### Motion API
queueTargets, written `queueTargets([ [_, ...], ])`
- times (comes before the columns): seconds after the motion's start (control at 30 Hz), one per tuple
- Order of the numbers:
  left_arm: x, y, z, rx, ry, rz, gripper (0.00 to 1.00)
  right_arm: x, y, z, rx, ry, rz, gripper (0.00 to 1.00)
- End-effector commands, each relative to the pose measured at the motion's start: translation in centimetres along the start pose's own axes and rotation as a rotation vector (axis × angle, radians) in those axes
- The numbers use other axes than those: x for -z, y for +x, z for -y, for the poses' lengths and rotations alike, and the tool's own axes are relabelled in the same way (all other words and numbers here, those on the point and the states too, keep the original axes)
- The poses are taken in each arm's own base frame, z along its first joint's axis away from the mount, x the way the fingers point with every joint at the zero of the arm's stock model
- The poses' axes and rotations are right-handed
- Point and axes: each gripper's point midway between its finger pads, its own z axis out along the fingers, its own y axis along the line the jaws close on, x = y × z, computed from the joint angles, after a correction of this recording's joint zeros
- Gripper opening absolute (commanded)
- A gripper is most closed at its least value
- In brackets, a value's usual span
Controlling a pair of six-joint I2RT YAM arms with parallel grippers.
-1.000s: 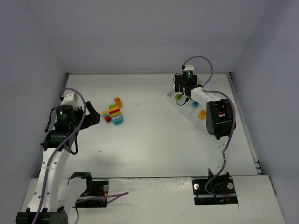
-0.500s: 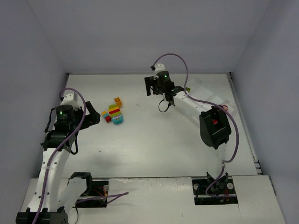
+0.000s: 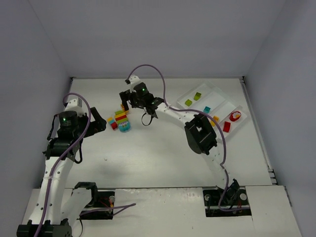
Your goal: Sort the legos into containers by color
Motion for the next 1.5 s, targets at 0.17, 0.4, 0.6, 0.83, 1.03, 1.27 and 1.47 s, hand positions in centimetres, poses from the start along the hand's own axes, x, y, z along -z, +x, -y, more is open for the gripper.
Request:
queueTargets([
  [0.17, 0.5, -2.2, 1.0, 0.007, 0.039, 0.074, 0.92, -3.2, -2.4, -2.5, -0.024, -0.045, 0.104, 0.93],
  [0.4, 0.5, -2.2, 1.0, 0.007, 0.041, 0.075, 0.92, -5.3, -0.4, -3.5, -0.043, -0.059, 0.092, 0.92],
  [0.6, 0.6, -2.2, 1.1, 0.008, 0.043, 0.076, 0.92, -6.3, 0.3, -3.4, -0.064, -0.06, 0.099, 0.85],
  [0.83, 0.6, -2.2, 1.0, 0.008, 0.043, 0.076, 0.92, -6.6, 0.6, -3.0, -0.064, -0.039, 0.102, 0.45],
  [1.03, 0.6, -2.2, 1.1, 0.008, 0.044, 0.075, 0.92, -5.1, -0.8, -2.0, -0.039, -0.008, 0.119, 0.06],
  [1.27, 0.6, -2.3, 1.2, 0.008, 0.049, 0.078, 0.92, 0.5, -2.8, 2.7, -0.017, 0.152, 0.176, 0.0],
  [1.47, 0.6, -2.2, 1.1, 0.009, 0.047, 0.079, 0.92, 8.6, -5.3, 9.9, -0.075, 0.369, 0.237, 0.0],
])
